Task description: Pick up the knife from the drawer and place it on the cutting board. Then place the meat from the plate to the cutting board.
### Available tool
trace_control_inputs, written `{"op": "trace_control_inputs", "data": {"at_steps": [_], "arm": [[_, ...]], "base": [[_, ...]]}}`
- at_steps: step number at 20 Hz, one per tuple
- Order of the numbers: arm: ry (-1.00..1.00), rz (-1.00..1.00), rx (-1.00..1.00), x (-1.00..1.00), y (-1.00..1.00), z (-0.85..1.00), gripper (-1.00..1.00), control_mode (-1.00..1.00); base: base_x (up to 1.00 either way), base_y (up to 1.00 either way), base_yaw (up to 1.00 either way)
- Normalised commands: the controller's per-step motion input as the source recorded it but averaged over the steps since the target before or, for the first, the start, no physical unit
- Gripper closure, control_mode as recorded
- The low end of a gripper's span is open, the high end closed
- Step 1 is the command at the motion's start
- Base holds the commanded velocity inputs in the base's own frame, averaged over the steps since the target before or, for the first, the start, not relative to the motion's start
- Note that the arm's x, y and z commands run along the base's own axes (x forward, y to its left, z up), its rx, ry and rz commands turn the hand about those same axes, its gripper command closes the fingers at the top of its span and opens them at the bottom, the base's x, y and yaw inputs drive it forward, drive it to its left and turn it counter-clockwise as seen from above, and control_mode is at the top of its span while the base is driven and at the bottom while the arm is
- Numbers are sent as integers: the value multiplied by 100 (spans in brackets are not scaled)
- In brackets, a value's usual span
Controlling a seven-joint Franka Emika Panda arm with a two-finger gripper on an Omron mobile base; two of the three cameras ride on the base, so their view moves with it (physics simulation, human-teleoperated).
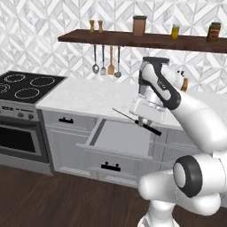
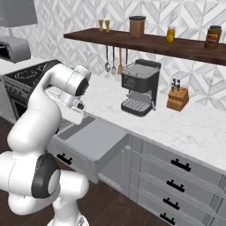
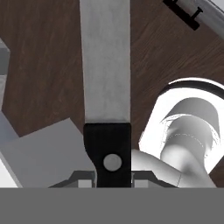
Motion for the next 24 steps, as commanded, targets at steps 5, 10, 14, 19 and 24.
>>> {"op": "trace_control_inputs", "data": {"at_steps": [5, 10, 14, 19, 24], "arm": [[0, 0, 0, 0, 0, 0, 100, 100], [0, 0, 0, 0, 0, 0, 100, 100], [0, 0, 0, 0, 0, 0, 100, 100], [0, 0, 0, 0, 0, 0, 100, 100], [0, 0, 0, 0, 0, 0, 100, 100]], "base": [[-3, 56, 39], [0, 44, 65], [1, 47, 79], [0, 46, 74], [0, 44, 70]]}}
